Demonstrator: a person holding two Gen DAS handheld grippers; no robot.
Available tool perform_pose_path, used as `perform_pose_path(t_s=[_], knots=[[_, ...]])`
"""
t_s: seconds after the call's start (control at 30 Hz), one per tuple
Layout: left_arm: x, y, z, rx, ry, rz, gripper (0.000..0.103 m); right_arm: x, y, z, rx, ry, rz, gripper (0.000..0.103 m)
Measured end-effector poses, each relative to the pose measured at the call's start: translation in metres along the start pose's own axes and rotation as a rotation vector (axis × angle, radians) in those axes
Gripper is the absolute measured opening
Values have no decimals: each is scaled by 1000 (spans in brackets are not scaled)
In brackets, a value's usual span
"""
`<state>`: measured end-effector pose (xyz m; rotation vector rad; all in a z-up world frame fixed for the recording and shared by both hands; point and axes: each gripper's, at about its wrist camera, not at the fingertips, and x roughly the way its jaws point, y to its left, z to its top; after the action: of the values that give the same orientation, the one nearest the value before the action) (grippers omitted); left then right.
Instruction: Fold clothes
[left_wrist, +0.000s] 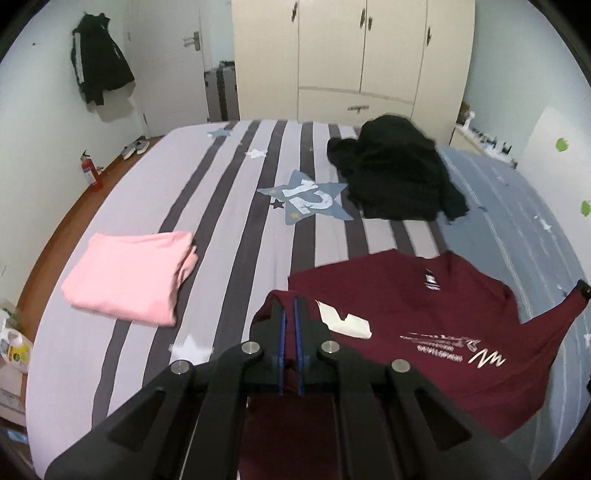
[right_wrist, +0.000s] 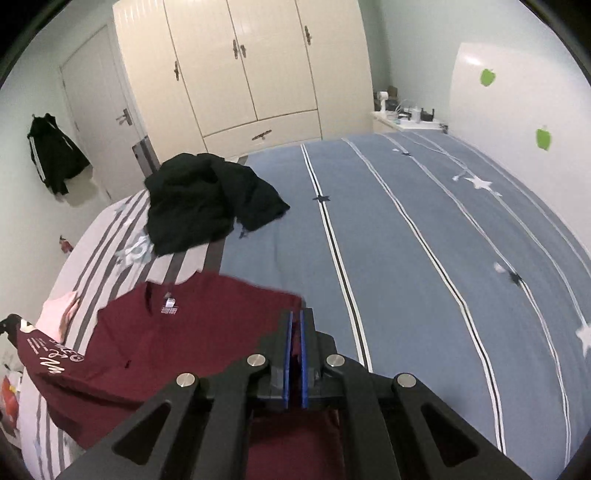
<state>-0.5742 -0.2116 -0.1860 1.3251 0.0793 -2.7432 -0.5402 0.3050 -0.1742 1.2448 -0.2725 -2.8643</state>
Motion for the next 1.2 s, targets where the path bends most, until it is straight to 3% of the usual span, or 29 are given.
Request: perform_pose_path(t_s=[0.17,0.43,0.5,0.53,0.57,0.6,0.73,0.83,1.07,1.2], knots=[[73,-1,30,-15,63,-6,3,69,-2,27,-5,49,-25,3],[154,-10,49,10,154,-35,4,151,0,47,16,122,-56,4],[168,-5,53,-28,169,-33,12,170,1,48,21,152,-55,13],[171,-1,55,-53,163,-31,16,179,1,49,26,170,-51,21],[174,4,58,-77,152,-28,21,187,0,50,35,189,-37,37],[176,9,61,-100,138,-25,24,192,-1,51,42,193,-26,40],[181,16,66,-118,129,-11,26,202,-9,56,56,185,-37,40],[171,5,56,-55,116,-26,27,197,-3,51,-2,180,-44,40],[159,-38,-3,70,186,-121,27,159,32,-11,-131,187,40,40],[179,-56,-30,106,258,-112,27,157,54,-46,-182,246,80,40]])
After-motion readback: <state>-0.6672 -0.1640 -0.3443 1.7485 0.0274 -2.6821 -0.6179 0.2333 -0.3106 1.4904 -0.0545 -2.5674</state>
